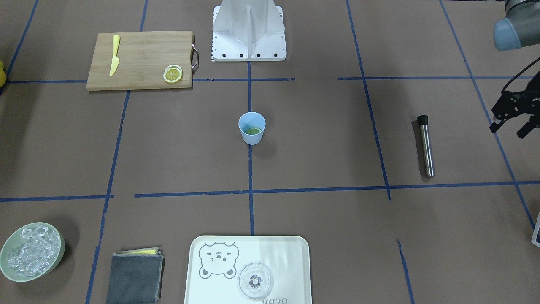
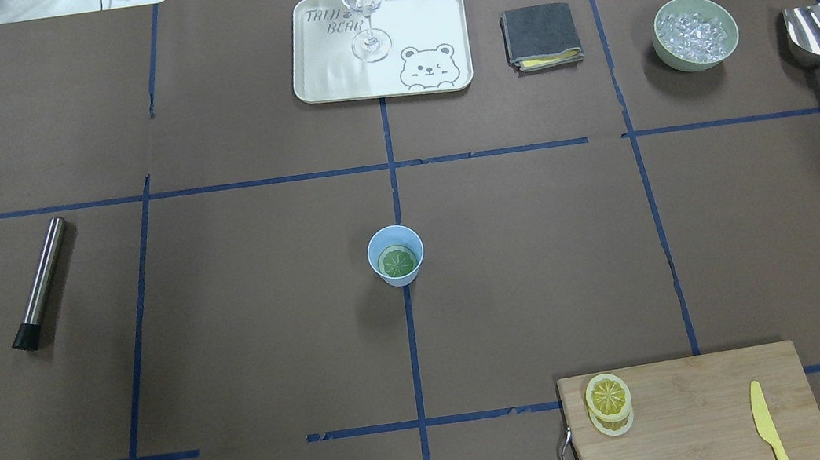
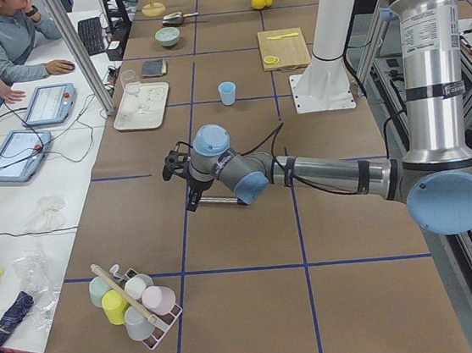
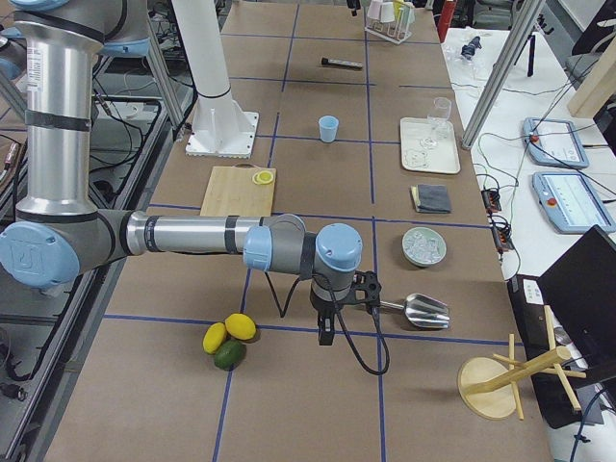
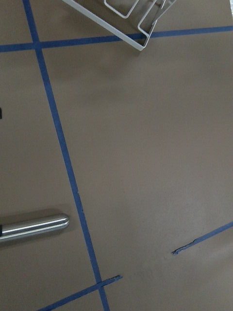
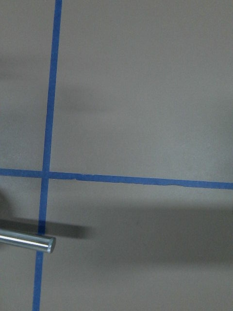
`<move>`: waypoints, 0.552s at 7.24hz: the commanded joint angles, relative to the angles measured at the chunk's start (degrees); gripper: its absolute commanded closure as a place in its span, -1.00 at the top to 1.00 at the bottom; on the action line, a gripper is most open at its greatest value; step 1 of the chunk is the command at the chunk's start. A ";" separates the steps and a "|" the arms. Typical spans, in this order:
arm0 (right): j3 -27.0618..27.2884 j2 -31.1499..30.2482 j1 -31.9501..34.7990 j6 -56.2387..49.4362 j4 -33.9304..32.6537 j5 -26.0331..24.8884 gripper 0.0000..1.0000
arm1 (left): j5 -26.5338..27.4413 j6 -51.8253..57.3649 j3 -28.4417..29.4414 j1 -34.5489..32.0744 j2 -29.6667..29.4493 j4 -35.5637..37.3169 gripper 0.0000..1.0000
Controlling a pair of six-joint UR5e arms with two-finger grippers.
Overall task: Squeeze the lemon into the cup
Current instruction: 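Lower the left gripper onto the metal squeezer lying on the table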
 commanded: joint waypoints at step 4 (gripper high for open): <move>0.00 -0.11 0.35 0.02 0.00 -0.09 1.00 | 8.19 -11.07 11.50 13.61 -7.10 -7.70 0.38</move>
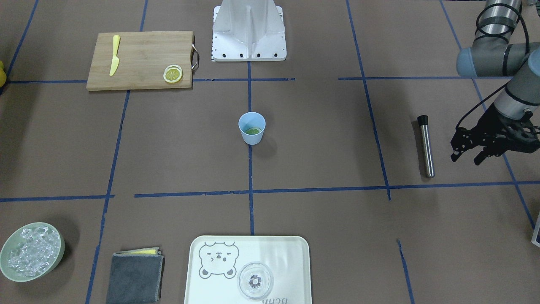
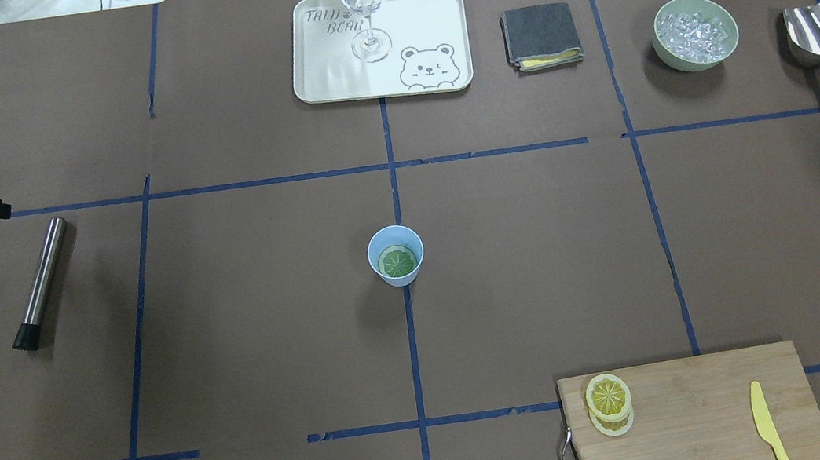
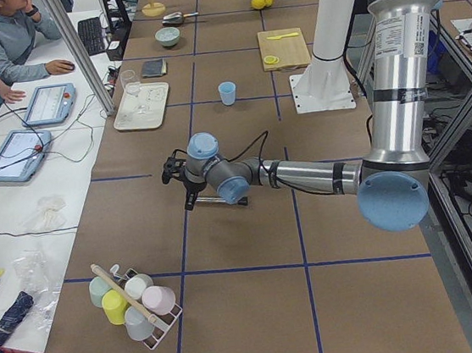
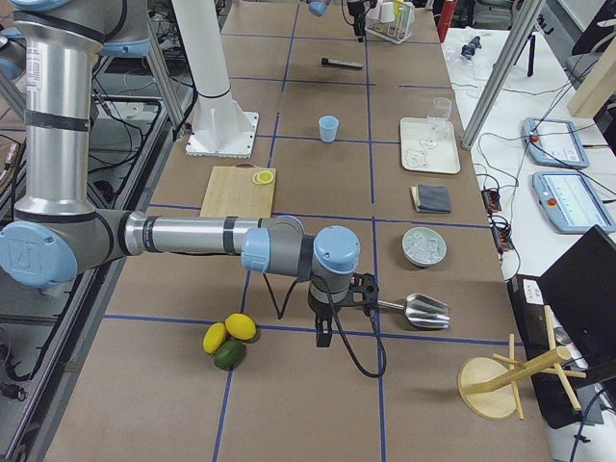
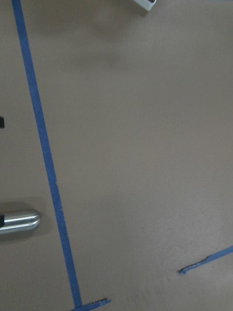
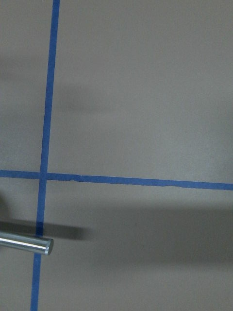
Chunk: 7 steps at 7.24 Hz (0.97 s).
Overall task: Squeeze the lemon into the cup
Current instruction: 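Lower the left gripper onto the metal squeezer lying on the table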
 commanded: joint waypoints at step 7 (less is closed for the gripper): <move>-0.08 -0.01 0.78 -0.16 0.00 -0.05 1.00 | 5.61 -3.90 3.48 8.66 -0.81 -2.07 0.33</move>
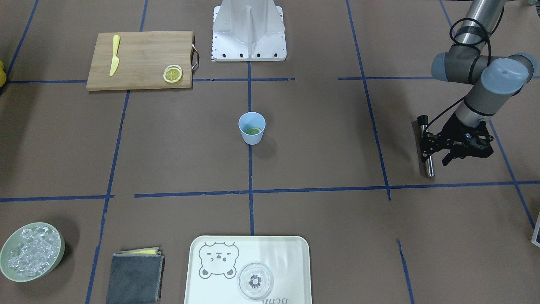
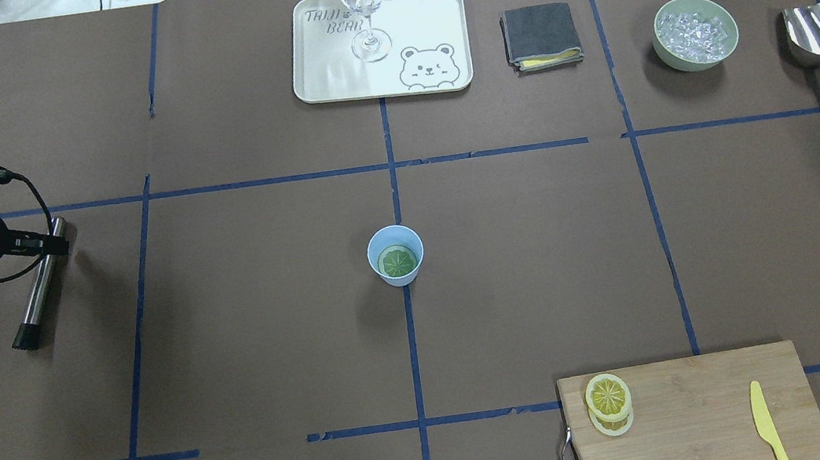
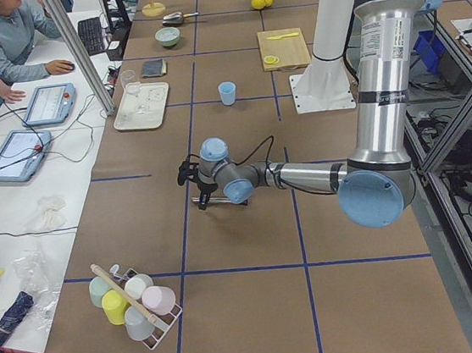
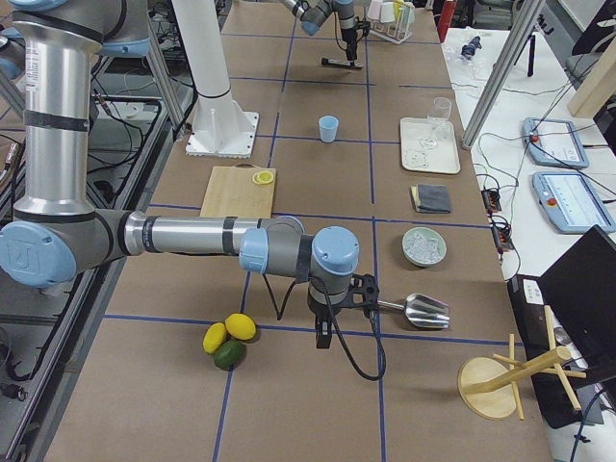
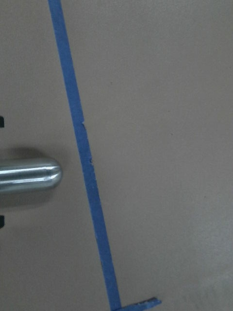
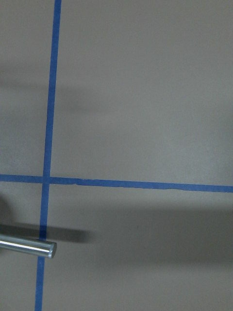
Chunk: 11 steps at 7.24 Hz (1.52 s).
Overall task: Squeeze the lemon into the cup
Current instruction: 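Lower the left gripper onto the metal squeezer lying on the table, then grasp the metal squeezer and lift it upright with the left gripper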
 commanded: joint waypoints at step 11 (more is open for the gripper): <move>0.01 -0.53 0.72 -0.10 0.00 -0.09 1.00 | 3.07 14.33 -15.27 -0.58 -4.76 -20.25 -1.00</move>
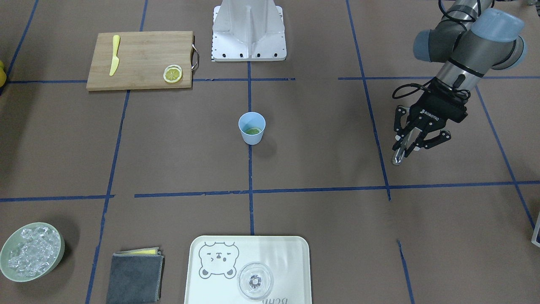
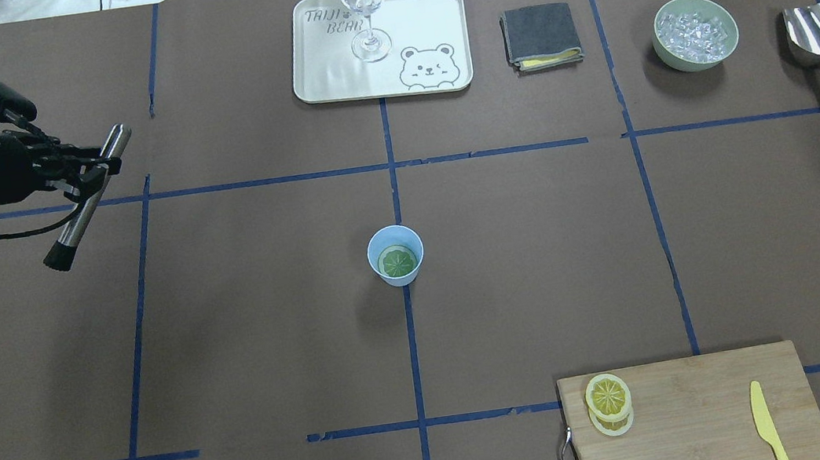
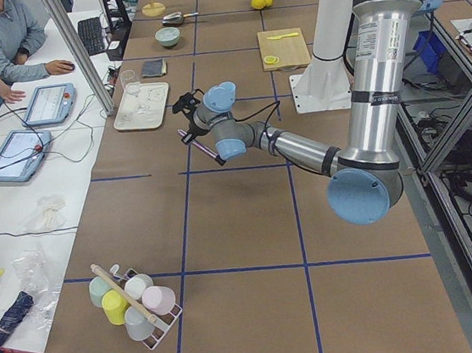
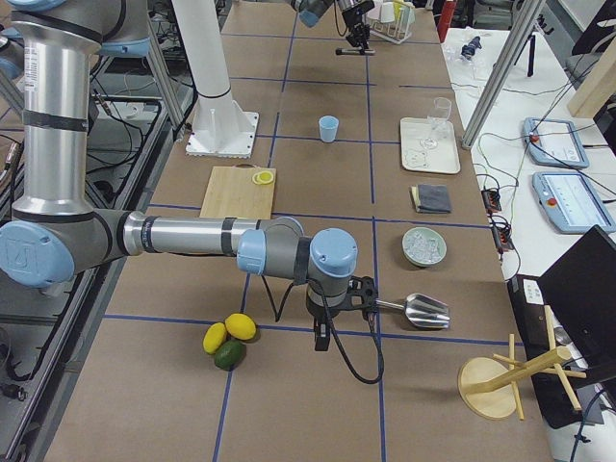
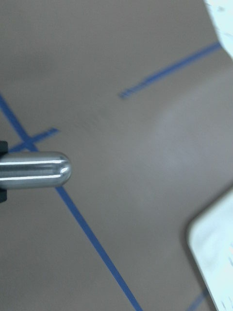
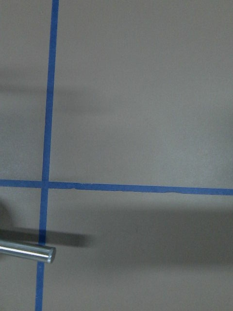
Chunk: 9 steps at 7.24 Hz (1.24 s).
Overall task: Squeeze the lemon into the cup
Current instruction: 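Grasp the metal squeezer and lift it upright with the left gripper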
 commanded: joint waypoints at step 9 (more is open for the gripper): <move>-0.01 -1.02 0.56 0.18 2.55 -2.02 1.00 | 28.95 2.57 15.97 23.24 -23.79 -53.72 -1.00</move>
